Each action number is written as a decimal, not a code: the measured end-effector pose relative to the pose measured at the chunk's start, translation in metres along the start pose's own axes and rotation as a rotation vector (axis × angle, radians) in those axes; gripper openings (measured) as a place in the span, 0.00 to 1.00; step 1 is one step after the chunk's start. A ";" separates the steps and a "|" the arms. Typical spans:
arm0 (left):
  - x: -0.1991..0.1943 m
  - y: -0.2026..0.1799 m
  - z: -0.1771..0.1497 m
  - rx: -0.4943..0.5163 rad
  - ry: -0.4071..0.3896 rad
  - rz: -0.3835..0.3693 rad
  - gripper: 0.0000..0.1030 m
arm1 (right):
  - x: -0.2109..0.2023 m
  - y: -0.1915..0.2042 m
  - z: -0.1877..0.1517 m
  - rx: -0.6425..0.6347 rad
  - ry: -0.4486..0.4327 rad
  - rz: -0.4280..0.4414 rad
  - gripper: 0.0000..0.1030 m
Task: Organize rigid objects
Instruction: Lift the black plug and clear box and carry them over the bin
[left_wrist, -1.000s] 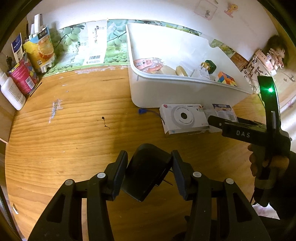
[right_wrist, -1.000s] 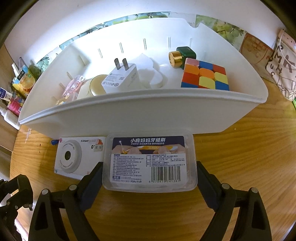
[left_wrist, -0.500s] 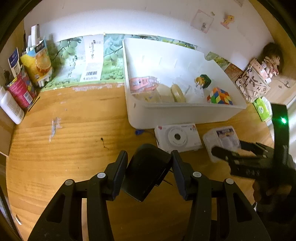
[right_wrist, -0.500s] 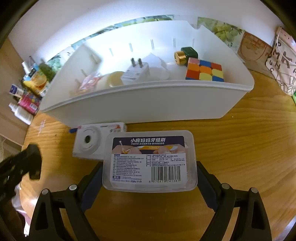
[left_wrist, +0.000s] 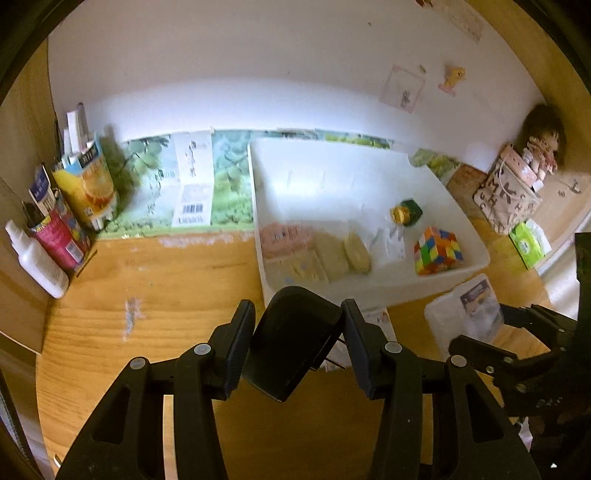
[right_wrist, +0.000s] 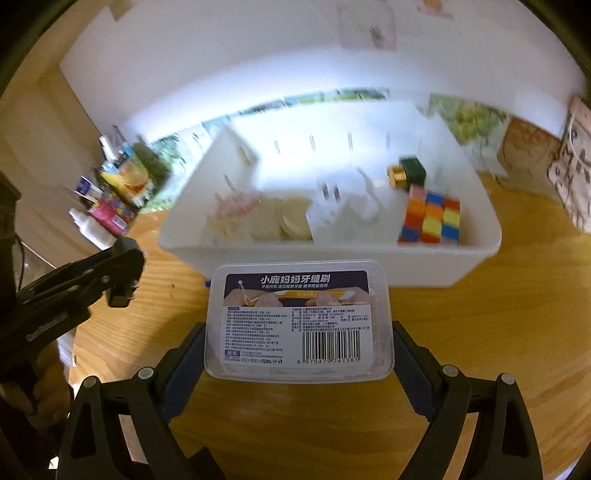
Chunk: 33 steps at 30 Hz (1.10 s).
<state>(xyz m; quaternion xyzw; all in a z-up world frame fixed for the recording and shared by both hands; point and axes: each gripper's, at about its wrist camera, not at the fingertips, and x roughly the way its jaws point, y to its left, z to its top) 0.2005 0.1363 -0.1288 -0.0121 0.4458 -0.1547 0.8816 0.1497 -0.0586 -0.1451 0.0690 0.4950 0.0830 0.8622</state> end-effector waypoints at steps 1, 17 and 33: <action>-0.001 0.000 0.003 -0.004 -0.009 0.006 0.50 | -0.004 0.001 0.003 -0.012 -0.013 0.003 0.90; 0.000 -0.020 0.044 0.004 -0.105 0.101 0.48 | -0.034 -0.012 0.042 -0.098 -0.207 0.025 0.90; 0.034 -0.056 0.084 -0.025 -0.124 0.145 0.48 | -0.012 -0.055 0.062 -0.115 -0.288 0.096 0.90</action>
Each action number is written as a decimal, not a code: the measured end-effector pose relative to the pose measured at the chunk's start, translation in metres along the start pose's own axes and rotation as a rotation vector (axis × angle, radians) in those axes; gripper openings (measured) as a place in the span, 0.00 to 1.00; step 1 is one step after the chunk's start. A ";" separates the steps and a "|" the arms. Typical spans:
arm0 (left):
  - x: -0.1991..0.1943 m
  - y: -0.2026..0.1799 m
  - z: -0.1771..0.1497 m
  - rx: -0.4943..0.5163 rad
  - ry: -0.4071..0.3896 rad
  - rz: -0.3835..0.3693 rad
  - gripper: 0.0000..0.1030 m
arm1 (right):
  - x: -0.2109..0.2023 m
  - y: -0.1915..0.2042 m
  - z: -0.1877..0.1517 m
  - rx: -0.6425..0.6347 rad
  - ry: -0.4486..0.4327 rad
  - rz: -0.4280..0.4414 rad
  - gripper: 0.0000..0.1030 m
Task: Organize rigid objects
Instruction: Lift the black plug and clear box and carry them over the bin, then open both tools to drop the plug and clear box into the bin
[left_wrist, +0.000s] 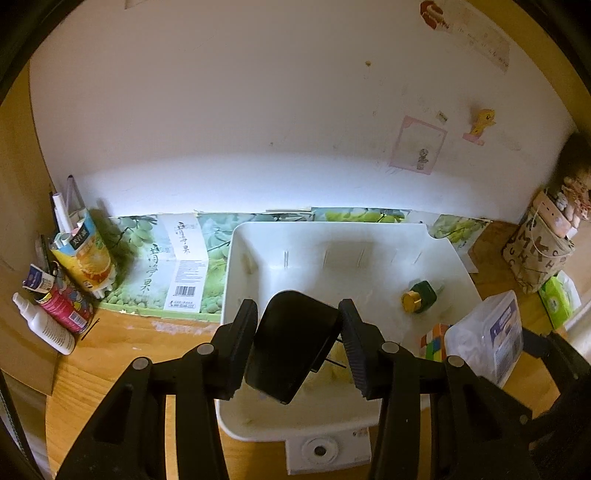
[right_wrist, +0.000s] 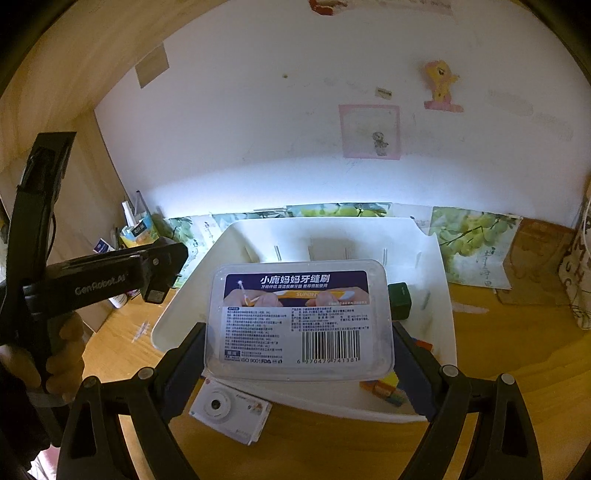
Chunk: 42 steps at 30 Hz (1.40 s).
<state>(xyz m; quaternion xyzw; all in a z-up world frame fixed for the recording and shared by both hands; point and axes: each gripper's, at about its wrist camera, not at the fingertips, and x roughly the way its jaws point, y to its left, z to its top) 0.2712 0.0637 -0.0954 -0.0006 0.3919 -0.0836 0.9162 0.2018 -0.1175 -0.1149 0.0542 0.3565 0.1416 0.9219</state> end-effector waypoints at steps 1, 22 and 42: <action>0.002 -0.001 0.001 -0.003 0.002 0.003 0.48 | 0.003 -0.003 0.000 0.004 0.000 0.006 0.90; 0.006 -0.022 0.005 -0.089 0.026 0.128 0.52 | 0.031 -0.040 0.002 0.040 0.077 0.107 0.91; -0.039 -0.044 -0.012 -0.129 0.033 0.241 0.75 | -0.002 -0.044 0.007 0.036 0.035 0.171 0.91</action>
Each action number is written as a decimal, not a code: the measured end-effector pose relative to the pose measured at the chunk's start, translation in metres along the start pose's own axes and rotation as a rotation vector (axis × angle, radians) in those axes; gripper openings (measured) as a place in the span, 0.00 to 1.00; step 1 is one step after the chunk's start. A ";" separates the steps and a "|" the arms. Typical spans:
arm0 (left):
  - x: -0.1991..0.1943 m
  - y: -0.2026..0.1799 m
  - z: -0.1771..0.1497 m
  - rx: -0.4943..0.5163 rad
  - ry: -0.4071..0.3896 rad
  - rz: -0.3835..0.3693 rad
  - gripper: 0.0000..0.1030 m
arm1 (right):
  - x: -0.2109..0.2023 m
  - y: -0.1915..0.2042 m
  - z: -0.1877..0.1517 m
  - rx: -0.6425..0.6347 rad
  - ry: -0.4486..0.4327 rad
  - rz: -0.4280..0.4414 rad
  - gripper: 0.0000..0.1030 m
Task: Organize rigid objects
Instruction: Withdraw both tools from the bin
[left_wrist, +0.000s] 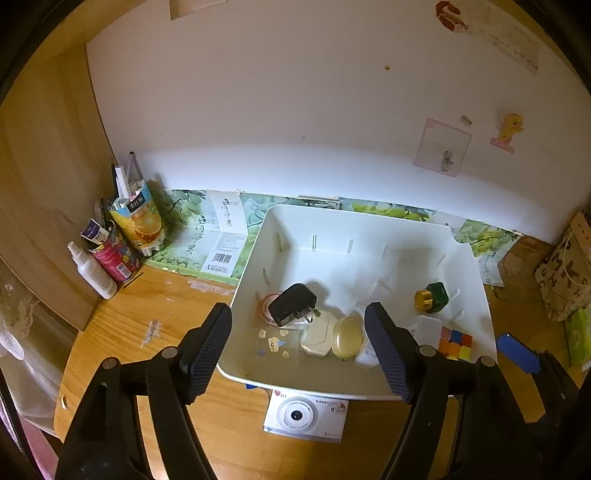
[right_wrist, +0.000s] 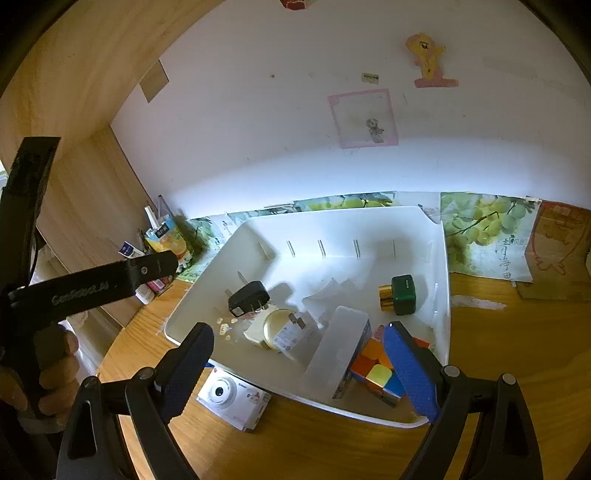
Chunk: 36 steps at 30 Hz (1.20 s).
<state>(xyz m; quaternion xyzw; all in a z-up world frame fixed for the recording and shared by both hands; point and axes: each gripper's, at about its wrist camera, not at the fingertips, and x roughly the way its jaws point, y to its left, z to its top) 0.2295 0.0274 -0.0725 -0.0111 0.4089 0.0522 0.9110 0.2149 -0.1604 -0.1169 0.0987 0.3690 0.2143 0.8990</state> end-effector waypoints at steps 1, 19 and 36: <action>-0.002 0.000 0.000 0.007 -0.001 -0.001 0.75 | -0.001 0.001 0.000 0.003 -0.003 0.001 0.91; -0.019 0.045 -0.029 0.087 0.027 -0.042 0.76 | 0.003 0.055 -0.029 0.062 0.046 -0.072 0.91; -0.017 0.113 -0.074 0.187 0.106 -0.070 0.76 | 0.052 0.116 -0.085 0.117 0.133 -0.192 0.91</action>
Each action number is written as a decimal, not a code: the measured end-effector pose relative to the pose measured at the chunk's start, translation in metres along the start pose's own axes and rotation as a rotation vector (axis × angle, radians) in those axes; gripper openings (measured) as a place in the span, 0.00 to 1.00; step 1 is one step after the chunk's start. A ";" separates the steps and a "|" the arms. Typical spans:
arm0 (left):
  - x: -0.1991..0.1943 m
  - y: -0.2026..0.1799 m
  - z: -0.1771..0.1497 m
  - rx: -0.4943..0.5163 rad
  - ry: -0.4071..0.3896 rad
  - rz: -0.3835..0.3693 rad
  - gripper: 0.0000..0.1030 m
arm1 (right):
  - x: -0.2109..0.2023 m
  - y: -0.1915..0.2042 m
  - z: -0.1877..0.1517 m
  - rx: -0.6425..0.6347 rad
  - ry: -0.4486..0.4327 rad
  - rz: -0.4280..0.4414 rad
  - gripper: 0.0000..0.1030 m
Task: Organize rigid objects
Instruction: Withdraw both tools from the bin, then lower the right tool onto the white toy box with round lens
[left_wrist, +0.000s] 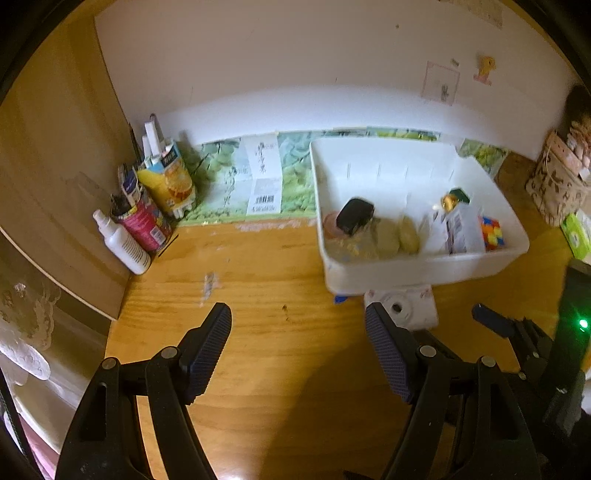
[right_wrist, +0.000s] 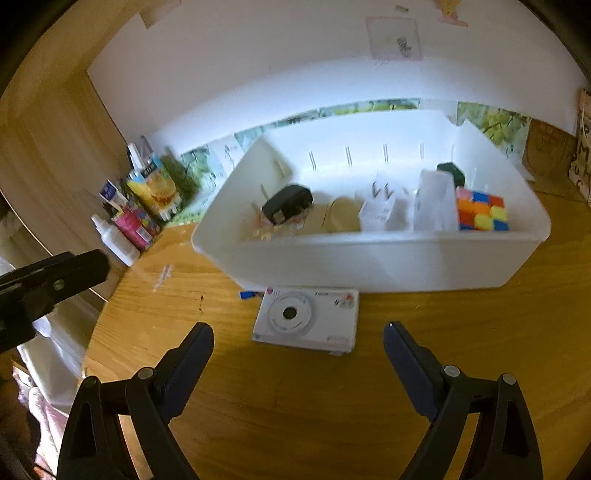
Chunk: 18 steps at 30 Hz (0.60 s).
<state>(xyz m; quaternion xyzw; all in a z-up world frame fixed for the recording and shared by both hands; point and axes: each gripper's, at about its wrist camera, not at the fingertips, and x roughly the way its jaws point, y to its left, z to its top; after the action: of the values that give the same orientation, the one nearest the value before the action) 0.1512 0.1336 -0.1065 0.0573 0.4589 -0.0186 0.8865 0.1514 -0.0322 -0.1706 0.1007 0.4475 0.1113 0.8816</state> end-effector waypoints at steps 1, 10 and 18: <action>0.001 0.003 -0.003 0.004 0.007 -0.002 0.76 | 0.005 0.004 -0.004 -0.004 0.004 -0.019 0.91; 0.009 0.027 -0.021 0.010 0.072 -0.028 0.76 | 0.046 0.015 -0.017 -0.008 0.050 -0.131 0.91; 0.019 0.038 -0.021 -0.023 0.124 -0.066 0.76 | 0.073 0.020 -0.019 -0.022 0.104 -0.179 0.92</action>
<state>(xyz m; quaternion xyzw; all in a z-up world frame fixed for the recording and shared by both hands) 0.1480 0.1744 -0.1309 0.0328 0.5148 -0.0388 0.8558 0.1760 0.0092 -0.2315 0.0448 0.4987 0.0423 0.8646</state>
